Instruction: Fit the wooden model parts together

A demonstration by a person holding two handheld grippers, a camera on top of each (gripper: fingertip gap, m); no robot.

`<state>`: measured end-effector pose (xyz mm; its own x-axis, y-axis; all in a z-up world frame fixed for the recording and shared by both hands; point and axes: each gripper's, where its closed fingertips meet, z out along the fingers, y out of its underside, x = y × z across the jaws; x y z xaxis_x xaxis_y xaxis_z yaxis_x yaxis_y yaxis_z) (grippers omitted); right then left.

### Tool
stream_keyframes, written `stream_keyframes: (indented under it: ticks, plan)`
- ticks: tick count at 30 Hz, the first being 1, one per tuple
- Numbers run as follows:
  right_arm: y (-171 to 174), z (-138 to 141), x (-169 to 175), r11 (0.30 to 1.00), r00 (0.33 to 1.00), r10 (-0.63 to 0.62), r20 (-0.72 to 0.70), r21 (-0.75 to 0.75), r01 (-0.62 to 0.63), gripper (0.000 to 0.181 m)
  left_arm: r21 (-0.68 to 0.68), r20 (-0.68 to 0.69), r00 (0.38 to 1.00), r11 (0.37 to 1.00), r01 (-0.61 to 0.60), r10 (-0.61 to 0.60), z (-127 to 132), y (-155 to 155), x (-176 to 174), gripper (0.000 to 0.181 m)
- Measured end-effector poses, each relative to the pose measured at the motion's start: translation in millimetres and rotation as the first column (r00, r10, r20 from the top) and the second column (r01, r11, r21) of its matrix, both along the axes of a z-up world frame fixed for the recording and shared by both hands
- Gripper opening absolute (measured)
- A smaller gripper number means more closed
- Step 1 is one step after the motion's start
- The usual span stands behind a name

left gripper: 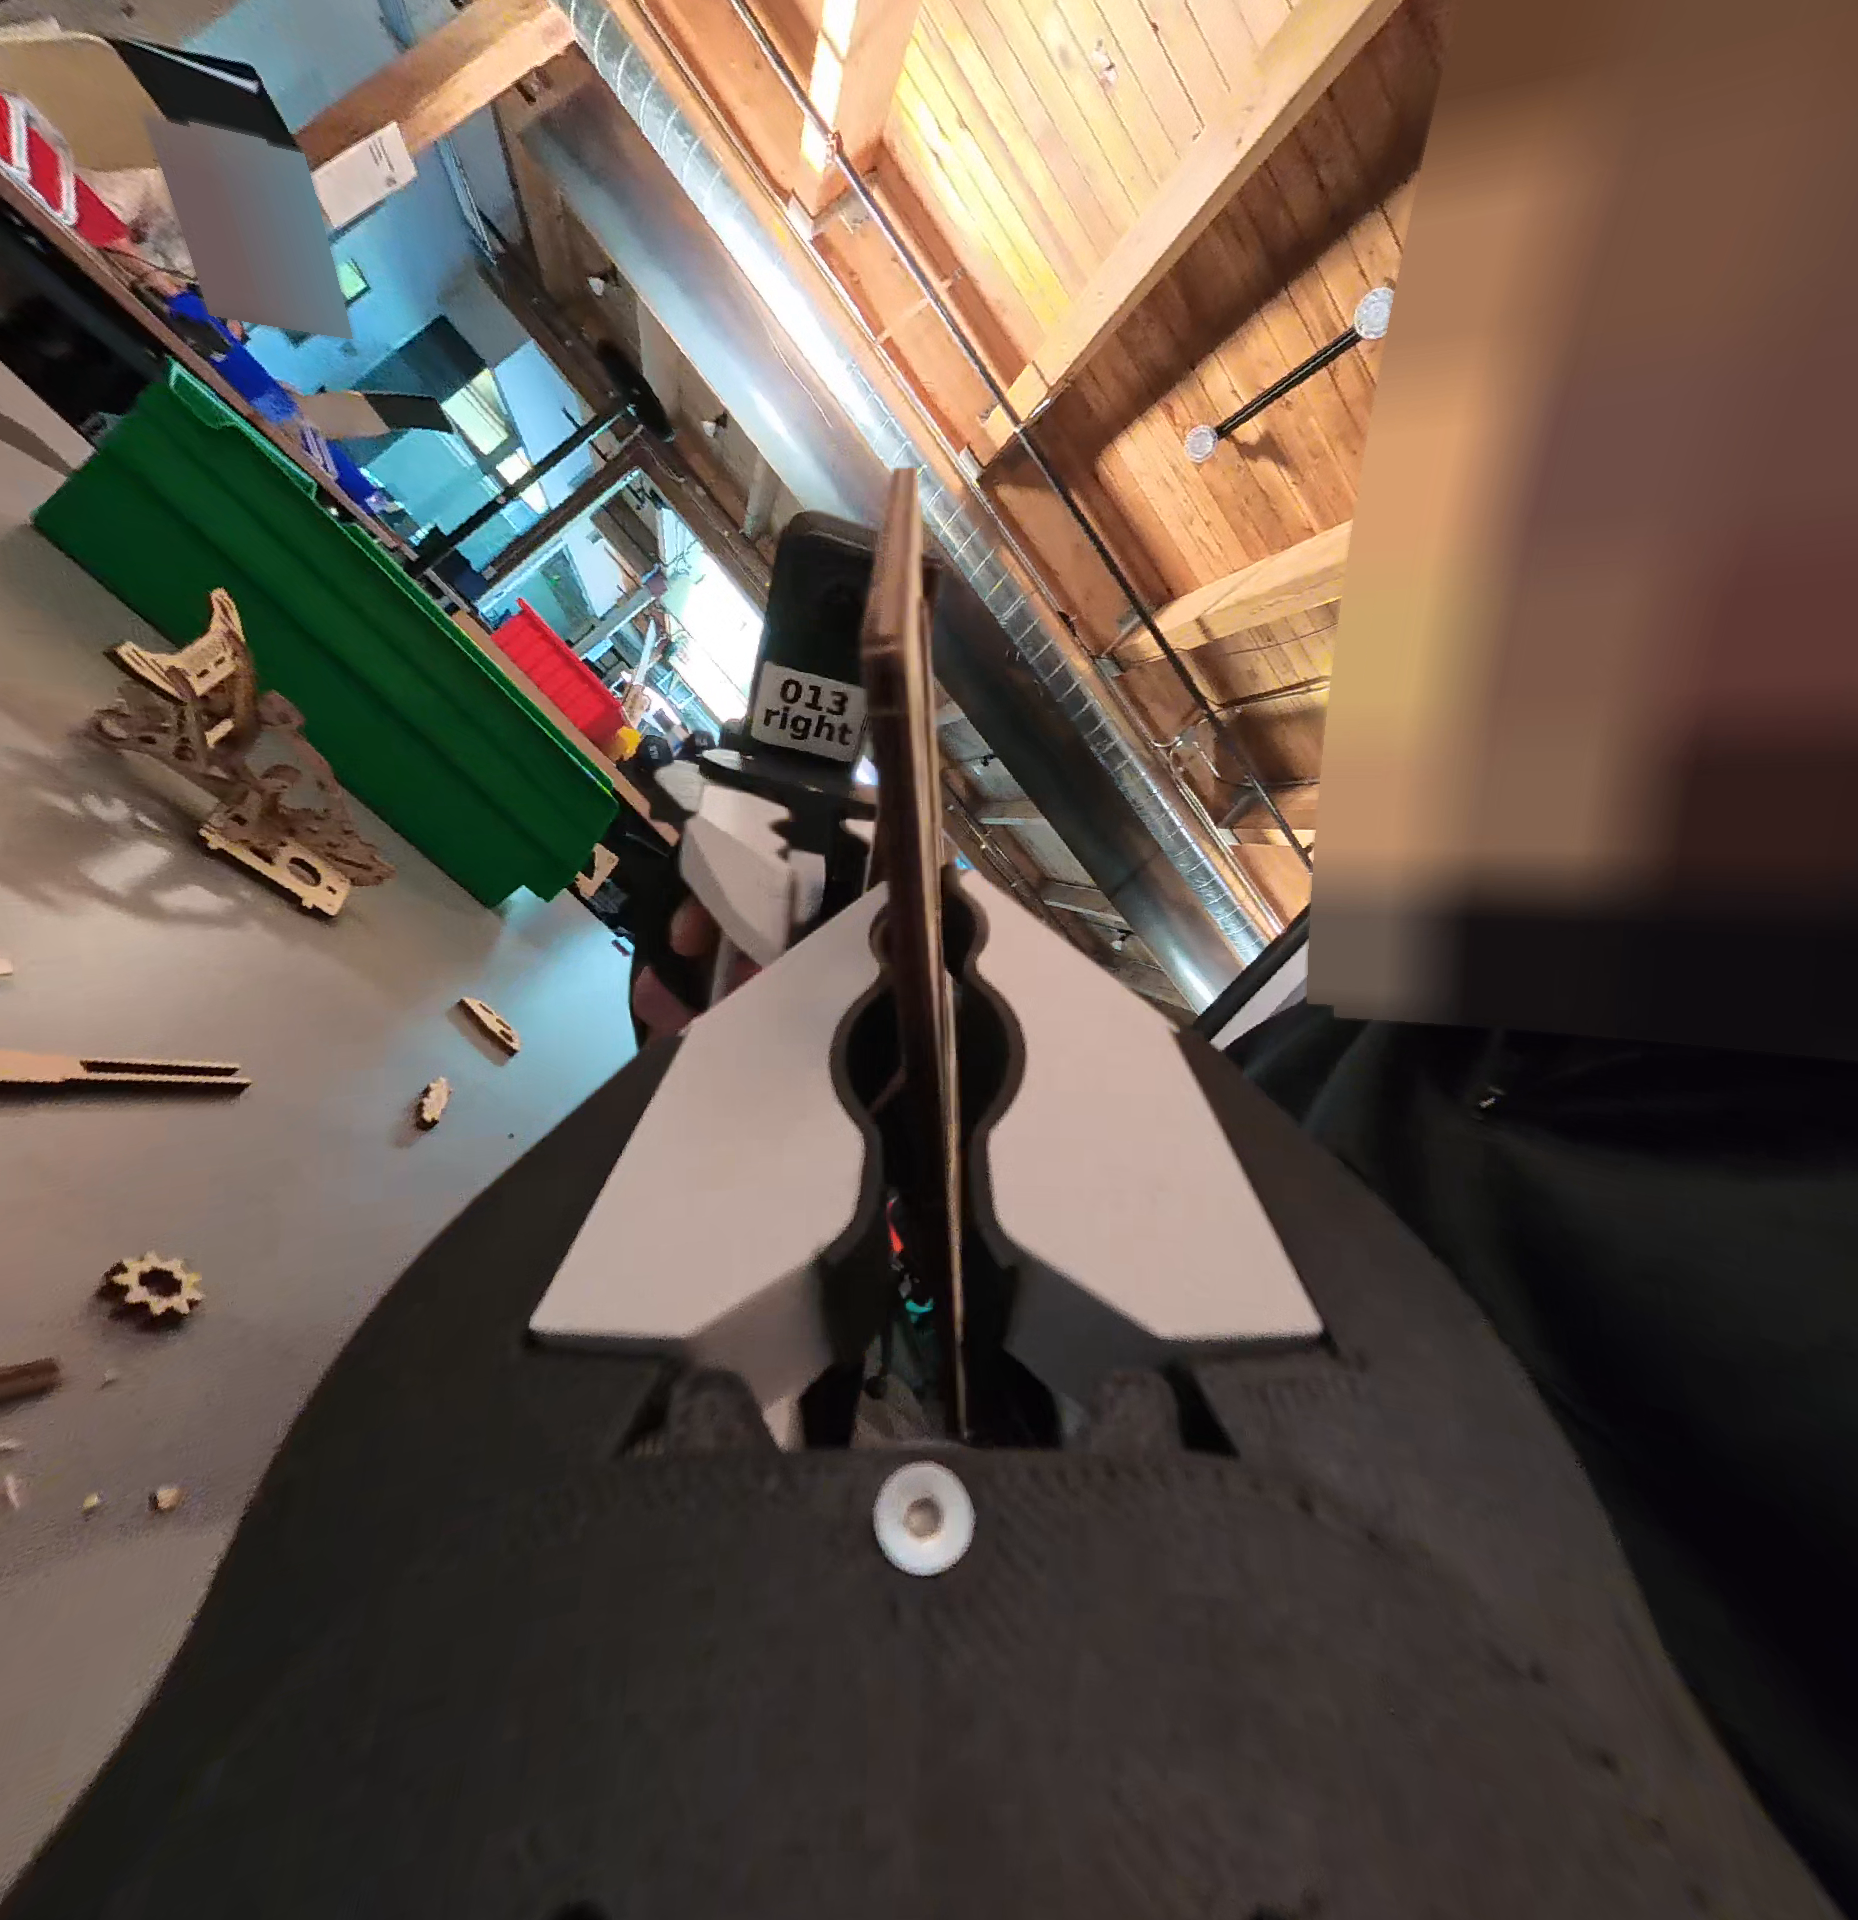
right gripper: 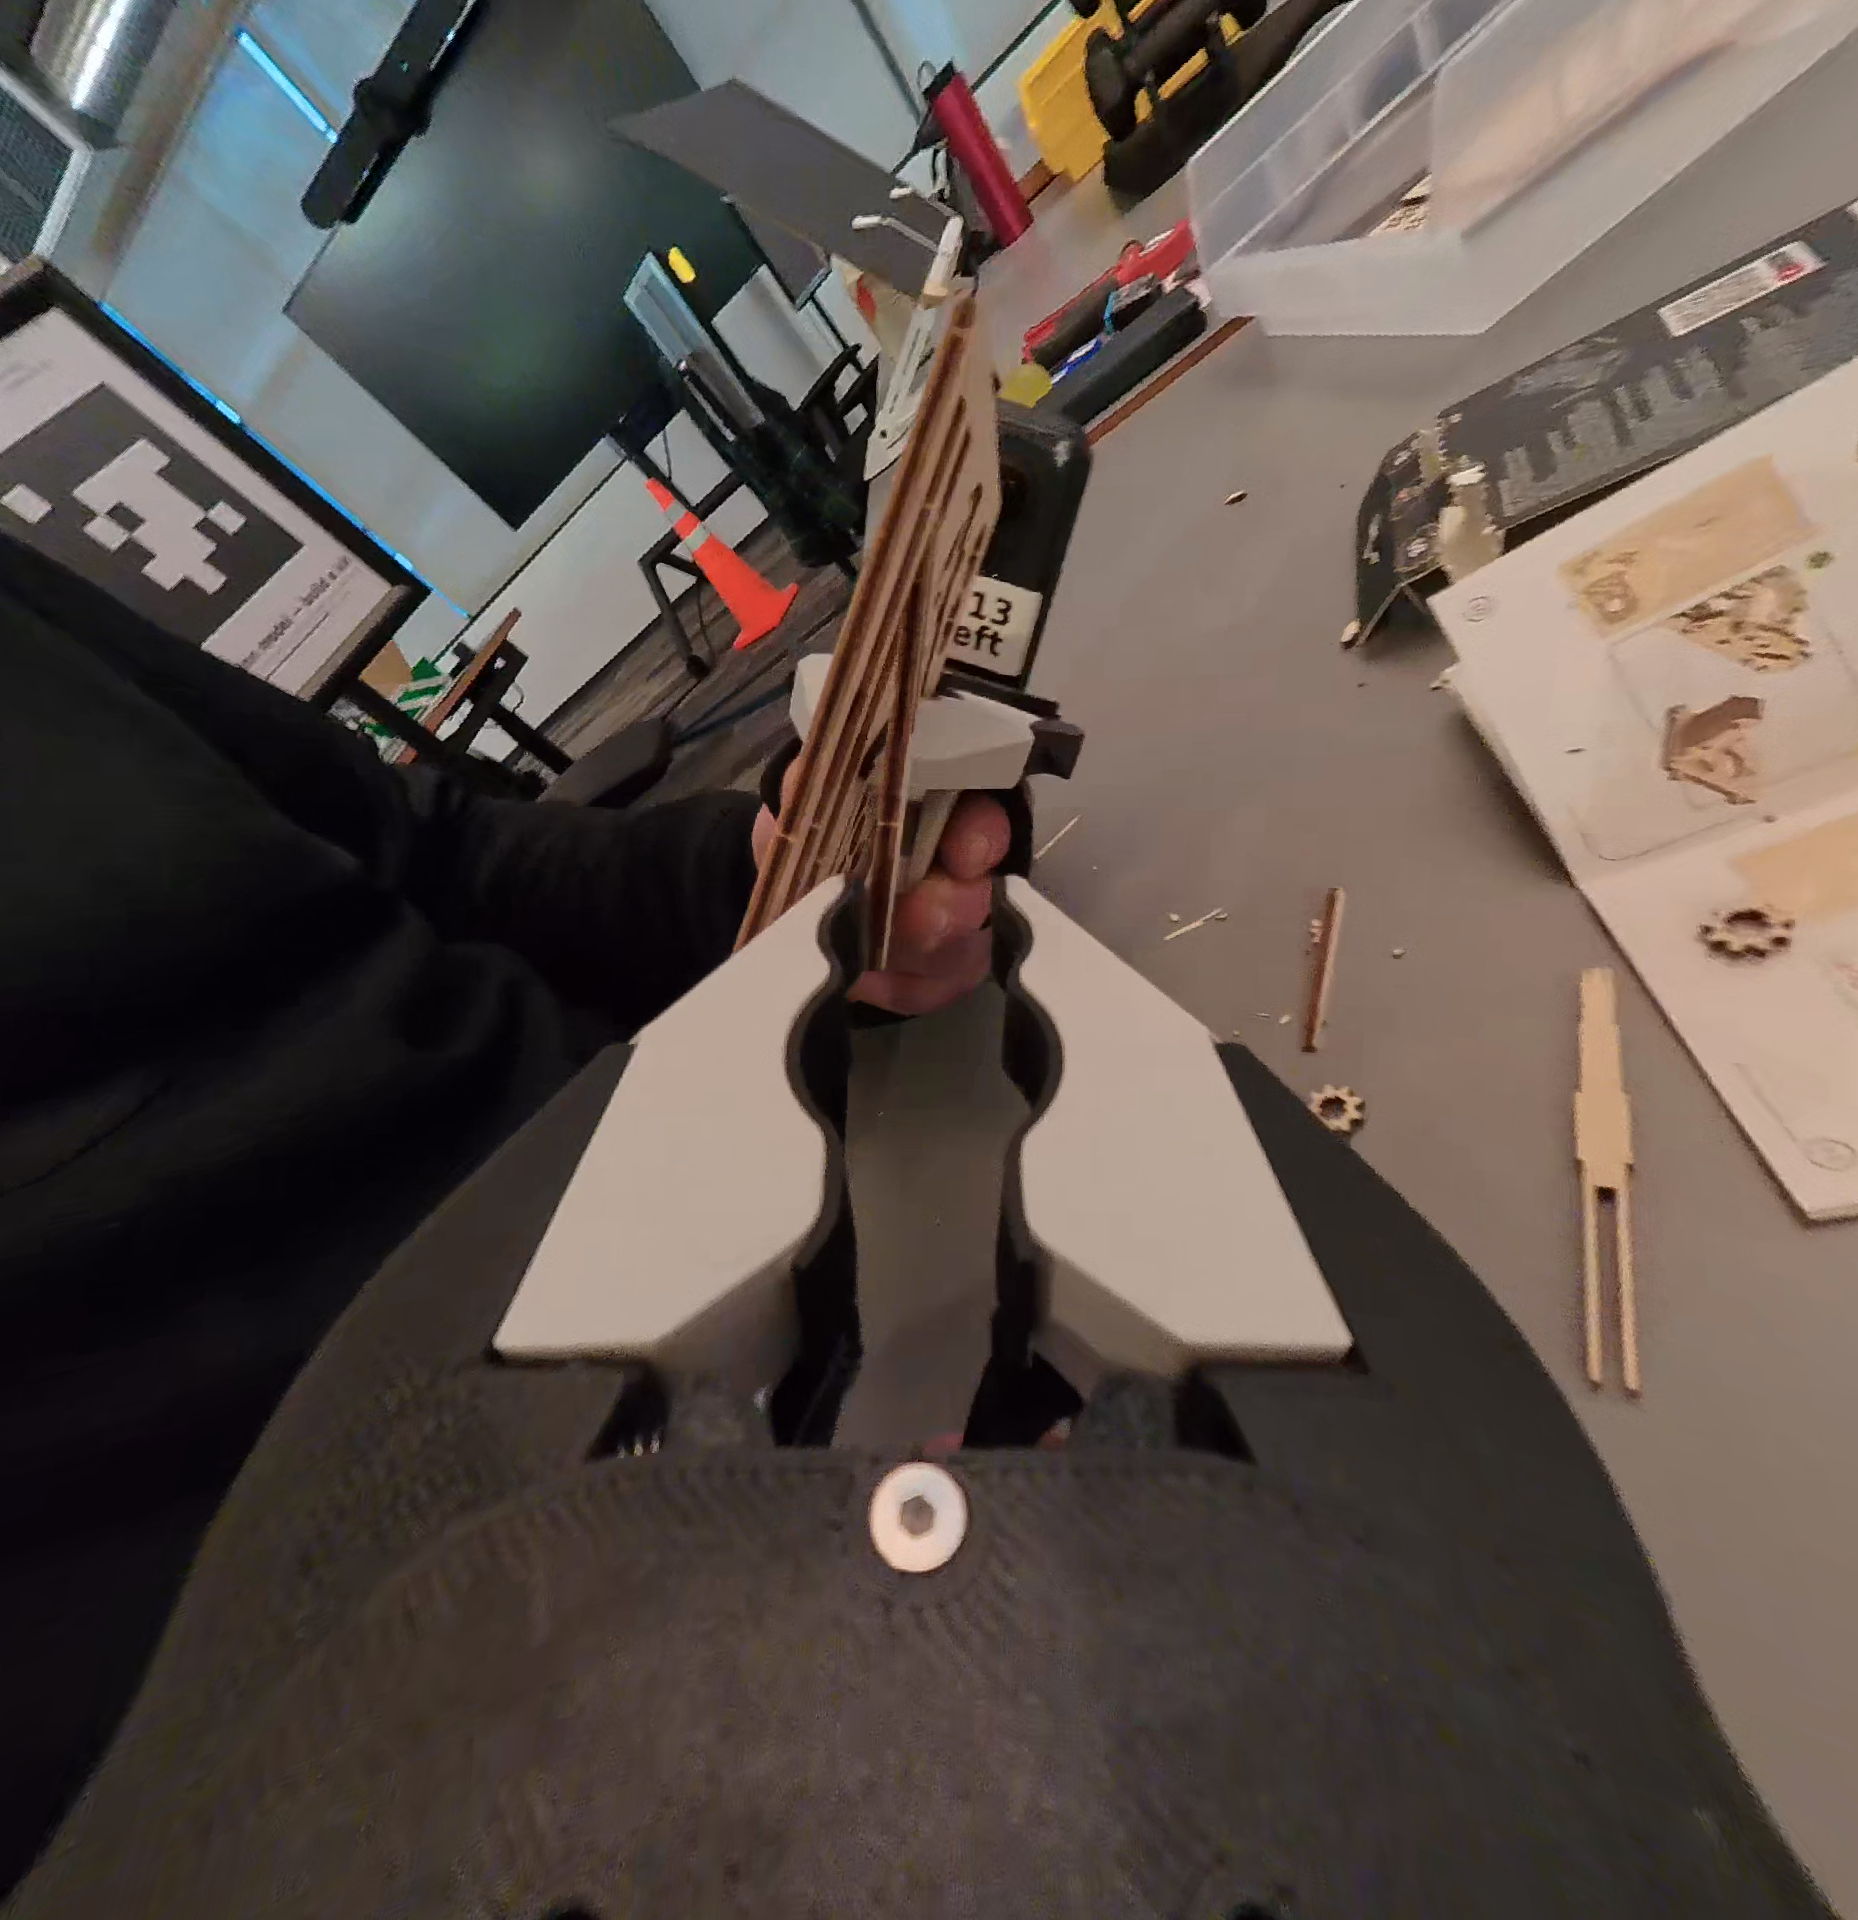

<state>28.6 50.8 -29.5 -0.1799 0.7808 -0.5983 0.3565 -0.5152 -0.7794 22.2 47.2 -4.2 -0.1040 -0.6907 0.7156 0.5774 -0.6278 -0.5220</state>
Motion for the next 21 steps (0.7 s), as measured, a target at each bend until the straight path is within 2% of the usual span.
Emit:
stream_keyframes:
  ticks: [1, 2, 4, 10, 14, 21]
  plan:
    - [-5, 0, -2, 1.000, 1.000, 0.017, -0.002, 0.008, -0.017, 0.016, -0.001, 0.004, 1.000, 1.000, 0.006, -0.006, 0, -1, 1, 0.001]
    - [-9, 1, -3, 0.999, 1.000, 0.030, -0.010, 0.020, -0.030, 0.002, 0.002, 0.017, 1.000, 1.000, 0.011, -0.011, 0, -2, 0, 0.001]
    - [-11, 1, -5, 0.998, 1.000, 0.019, -0.002, 0.063, -0.018, 0.001, 0.000, 0.013, 1.000, 1.000, 0.009, -0.009, -1, -3, -1, 0.001]
    - [10, -21, 4, 0.962, 0.978, -0.126, 0.165, 0.261, 0.080, 0.001, 0.020, 0.005, 1.000, 1.000, -0.023, 0.023, 7, -6, -9, 0.002]
    - [20, -35, 19, 0.952, 0.950, -0.182, 0.254, 0.288, 0.105, 0.001, -0.005, -0.054, 0.996, 0.997, -0.073, 0.073, 3, 0, -25, 0.002]
    - [12, -84, 43, 0.996, 0.877, -0.092, 0.471, 0.054, 0.076, 0.001, -0.100, -0.172, 0.974, 0.981, -0.165, 0.146, -21, 8, -45, 0.001]
